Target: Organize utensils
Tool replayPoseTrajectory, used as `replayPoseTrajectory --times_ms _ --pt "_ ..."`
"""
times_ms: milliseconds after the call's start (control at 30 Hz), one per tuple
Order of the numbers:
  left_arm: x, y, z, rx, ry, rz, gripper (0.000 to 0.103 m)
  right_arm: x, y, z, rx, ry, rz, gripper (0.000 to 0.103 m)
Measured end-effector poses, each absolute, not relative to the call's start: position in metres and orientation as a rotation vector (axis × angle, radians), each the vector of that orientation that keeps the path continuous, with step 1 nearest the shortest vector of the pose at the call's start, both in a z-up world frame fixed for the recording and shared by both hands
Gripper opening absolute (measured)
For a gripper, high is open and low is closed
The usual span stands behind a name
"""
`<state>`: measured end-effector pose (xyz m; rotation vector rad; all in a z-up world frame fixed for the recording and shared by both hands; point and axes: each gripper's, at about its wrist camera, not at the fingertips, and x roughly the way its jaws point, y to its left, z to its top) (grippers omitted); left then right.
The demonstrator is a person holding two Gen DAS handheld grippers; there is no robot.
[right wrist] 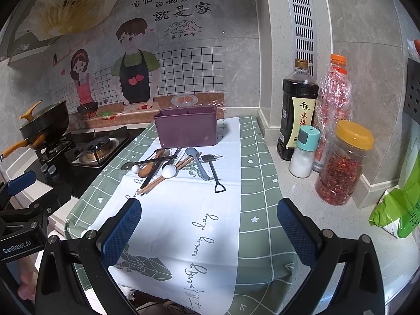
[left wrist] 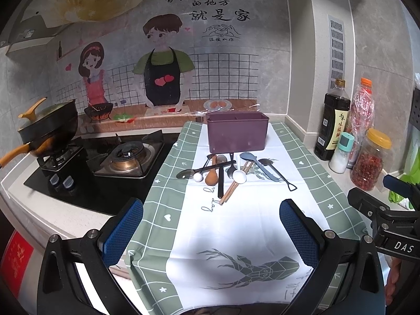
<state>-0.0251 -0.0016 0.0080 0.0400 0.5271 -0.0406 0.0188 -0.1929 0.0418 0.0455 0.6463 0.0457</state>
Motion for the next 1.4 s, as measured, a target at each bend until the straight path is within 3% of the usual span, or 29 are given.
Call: replayPoseTrajectory --times_ms 633,1400 --pt "-0.006 0.005 0.009 0.035 0.528 -0.041 0.103 0.034 -0.193 0.042 0.028 0.635 0.031 0.103" --pt "0.163 0.043 -0.03 0.104 0.616 -0.091 0.103 0.195 -0.164 -0.011 -0.11 0.8 0.072 0.103"
